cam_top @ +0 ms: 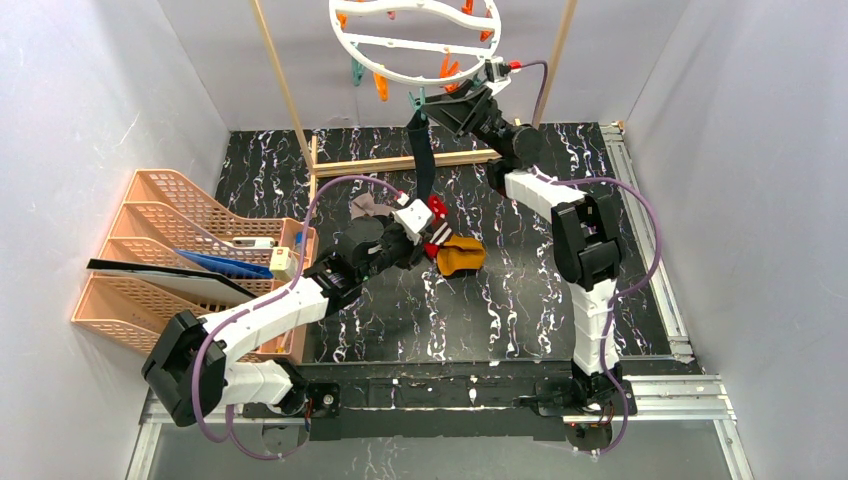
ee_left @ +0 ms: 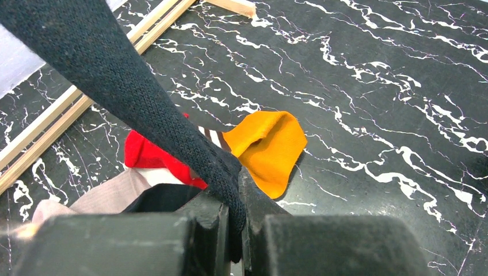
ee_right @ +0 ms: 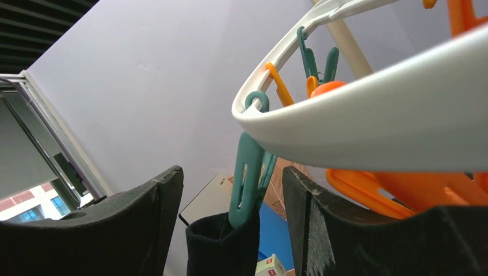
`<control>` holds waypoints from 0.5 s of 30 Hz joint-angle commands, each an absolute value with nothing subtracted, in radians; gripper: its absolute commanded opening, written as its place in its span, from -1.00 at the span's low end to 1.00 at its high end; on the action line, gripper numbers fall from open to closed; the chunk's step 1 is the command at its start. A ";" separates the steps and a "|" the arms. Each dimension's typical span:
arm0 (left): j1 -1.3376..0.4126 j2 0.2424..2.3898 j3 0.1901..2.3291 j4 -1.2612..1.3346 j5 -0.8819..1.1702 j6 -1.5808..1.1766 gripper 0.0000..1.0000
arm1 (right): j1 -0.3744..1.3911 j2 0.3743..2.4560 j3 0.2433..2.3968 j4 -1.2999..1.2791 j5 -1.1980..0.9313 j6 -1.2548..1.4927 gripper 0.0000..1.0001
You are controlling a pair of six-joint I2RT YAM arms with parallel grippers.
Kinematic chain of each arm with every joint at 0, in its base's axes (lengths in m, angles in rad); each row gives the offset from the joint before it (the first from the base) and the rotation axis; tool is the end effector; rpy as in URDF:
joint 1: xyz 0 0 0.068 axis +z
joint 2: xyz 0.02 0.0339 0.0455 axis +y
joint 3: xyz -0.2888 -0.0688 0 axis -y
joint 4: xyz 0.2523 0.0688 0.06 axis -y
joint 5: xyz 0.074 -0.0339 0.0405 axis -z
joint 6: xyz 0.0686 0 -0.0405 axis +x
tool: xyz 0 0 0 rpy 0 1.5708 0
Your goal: Remove the socks clipped to the hanger
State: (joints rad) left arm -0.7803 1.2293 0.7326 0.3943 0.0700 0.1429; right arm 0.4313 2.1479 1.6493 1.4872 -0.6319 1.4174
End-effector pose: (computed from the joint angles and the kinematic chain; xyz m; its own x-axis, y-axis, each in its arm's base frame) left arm 0.2208 -0.2253 0.3036 0.0351 0.1652 -0.9856 0.7539 0.6430 0.1346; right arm 0.4363 0.2454 0.3956 -0.5090 0.6436 -0.5716 -0.8465 -0.2538 0.4680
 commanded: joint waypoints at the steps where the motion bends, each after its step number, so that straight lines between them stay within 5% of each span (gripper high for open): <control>1: -0.794 1.239 0.755 0.352 0.081 0.156 -1.00 | 0.442 2.124 1.671 1.496 -0.633 1.377 0.43; 9: -0.799 1.239 0.759 0.348 0.072 0.161 -1.00 | 0.443 1.898 1.405 1.257 -0.506 1.094 0.38; 15: -0.803 1.243 0.764 0.351 0.075 0.164 -1.00 | 0.475 1.599 1.204 0.897 -0.134 0.727 0.37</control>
State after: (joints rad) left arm -0.7895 1.2366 0.7353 0.3882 0.0616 0.1539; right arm 0.4507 1.7981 1.2549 1.0916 -0.4026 1.0294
